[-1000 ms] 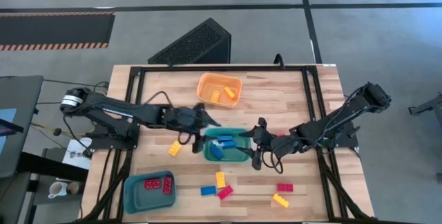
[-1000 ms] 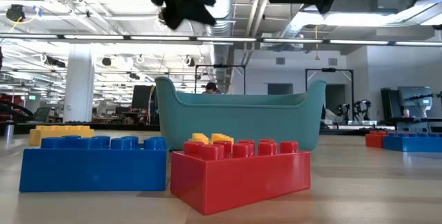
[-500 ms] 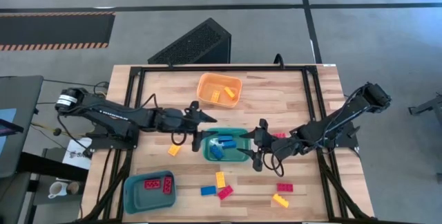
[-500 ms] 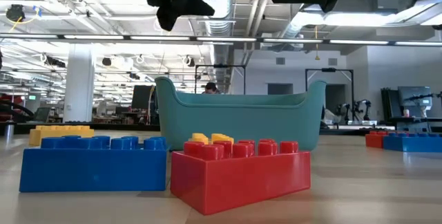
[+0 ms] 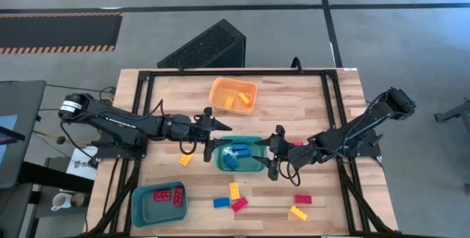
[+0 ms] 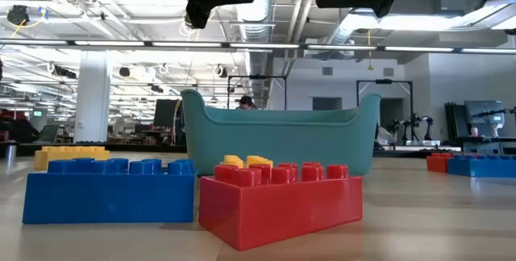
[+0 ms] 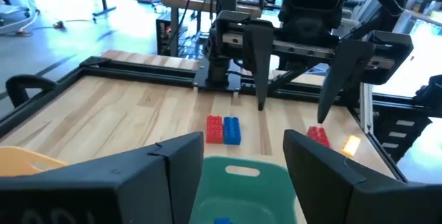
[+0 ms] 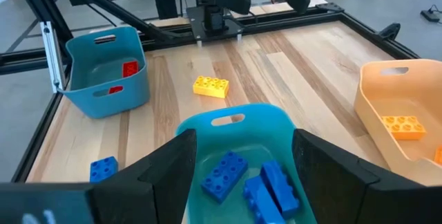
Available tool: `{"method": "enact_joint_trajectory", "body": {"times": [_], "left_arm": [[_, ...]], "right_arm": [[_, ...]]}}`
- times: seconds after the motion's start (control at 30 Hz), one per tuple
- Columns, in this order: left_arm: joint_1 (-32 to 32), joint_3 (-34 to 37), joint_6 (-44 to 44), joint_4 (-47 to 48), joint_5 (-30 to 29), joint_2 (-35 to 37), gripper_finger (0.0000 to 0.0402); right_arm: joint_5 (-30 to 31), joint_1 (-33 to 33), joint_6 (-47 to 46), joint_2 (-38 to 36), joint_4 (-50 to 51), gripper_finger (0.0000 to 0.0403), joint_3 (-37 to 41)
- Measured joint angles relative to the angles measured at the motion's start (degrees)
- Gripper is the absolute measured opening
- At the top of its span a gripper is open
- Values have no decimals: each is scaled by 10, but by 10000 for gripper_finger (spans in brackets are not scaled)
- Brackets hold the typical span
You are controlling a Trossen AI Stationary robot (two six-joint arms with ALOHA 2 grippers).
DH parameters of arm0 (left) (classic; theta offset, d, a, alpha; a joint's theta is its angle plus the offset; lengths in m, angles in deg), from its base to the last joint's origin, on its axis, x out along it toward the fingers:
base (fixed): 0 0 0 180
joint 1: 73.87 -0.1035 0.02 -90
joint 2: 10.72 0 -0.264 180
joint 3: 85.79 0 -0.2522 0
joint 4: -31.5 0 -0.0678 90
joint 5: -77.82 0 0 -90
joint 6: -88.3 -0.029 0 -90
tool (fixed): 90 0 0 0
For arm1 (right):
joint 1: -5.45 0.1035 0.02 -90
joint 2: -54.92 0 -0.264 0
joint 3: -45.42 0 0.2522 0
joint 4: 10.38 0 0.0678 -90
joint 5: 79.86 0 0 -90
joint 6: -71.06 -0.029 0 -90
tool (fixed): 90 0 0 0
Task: Sort & place blocks by color
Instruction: Put the red game piece into the blue bin
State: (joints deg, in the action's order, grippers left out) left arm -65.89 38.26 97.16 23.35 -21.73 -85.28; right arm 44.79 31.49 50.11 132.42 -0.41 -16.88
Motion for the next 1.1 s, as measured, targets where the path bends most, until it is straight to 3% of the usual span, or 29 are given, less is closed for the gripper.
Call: {"method": "enact_joint_trajectory", "body": {"times": [0.3, 1.1], "left_arm": [[15, 0, -6, -86, 44, 0, 185], [22, 0, -13, -87, 42, 0, 185]], "right_arm": [[2, -3, -3, 0, 1, 260, 0], [30, -3, -7, 1, 1, 260, 0]]}}
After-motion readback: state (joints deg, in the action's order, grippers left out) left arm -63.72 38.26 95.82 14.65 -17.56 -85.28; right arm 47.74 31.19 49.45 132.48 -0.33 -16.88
